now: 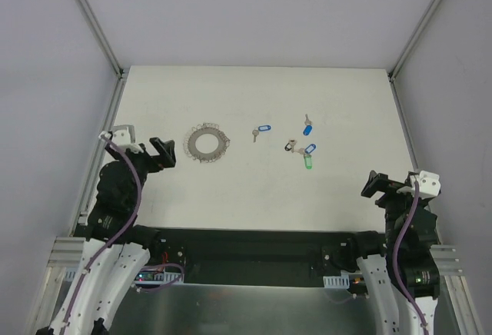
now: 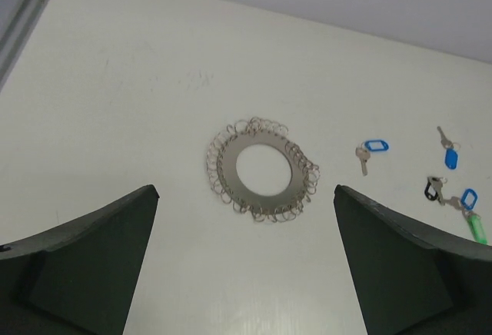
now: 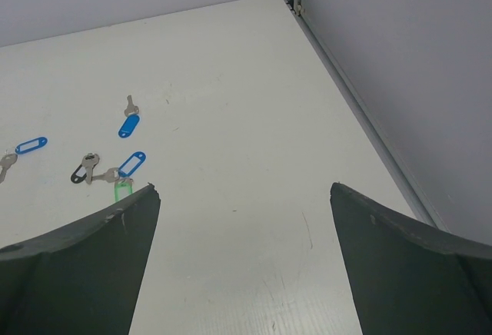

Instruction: Put the keys on the keyring

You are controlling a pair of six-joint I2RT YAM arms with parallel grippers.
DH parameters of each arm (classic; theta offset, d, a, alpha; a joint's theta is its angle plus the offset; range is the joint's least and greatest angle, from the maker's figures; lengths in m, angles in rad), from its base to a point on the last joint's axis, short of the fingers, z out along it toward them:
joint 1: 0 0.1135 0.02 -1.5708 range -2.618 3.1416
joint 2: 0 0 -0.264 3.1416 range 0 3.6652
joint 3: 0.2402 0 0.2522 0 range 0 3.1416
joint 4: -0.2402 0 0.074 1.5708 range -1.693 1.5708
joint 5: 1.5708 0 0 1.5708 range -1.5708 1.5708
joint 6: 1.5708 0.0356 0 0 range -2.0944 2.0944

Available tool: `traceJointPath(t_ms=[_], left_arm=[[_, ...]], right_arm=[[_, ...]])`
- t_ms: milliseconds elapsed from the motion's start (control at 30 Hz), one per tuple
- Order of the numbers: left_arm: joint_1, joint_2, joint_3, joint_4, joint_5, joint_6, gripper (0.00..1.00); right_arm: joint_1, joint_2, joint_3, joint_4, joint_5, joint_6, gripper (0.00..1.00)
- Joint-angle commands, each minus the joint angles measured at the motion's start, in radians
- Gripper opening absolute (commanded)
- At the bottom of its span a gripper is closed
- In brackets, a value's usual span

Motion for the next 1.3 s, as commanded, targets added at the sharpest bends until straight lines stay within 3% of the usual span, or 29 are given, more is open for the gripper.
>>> traceJointPath(t_ms=[0, 200, 533, 633, 767, 800, 1000, 1267], left_arm=[[-0.008, 0.158, 0.086, -0.105, -0.008, -0.089, 0.99], [-0.008, 0.459, 0.195, -0.187, 0.079, -0.179, 0.99], [-0.009, 0.941, 0.325, -0.191, 0.132, -0.348, 0.98], [-0.018, 1.041, 0.355, -0.176, 0.103, -0.374, 0.9], [-0.043, 1.131, 0.391, -0.161, 0.078, -0.388, 0.67], [-0.052, 1.151, 0.397, -0.159, 0.067, -0.388, 0.57], [-0.09, 1.228, 0.433, -0.153, 0.02, -0.388, 0.37], [-0.107, 1.312, 0.457, -0.151, 0.0, -0.376, 0.26]], right_arm=[[0.027, -0.196, 0.015, 0.011, 0.043, -0.006, 0.96], [0.059, -0.196, 0.019, 0.007, 0.084, -0.007, 0.96], [0.105, -0.196, 0.016, 0.002, 0.107, -0.021, 0.96], [0.111, -0.196, 0.012, 0.004, 0.112, -0.021, 0.96], [0.119, -0.196, 0.013, 0.004, 0.112, -0.021, 0.96], [0.121, -0.196, 0.012, 0.004, 0.113, -0.023, 0.96], [0.122, -0.196, 0.01, 0.005, 0.113, -0.023, 0.96], [0.127, -0.196, 0.004, 0.01, 0.11, -0.024, 0.96]])
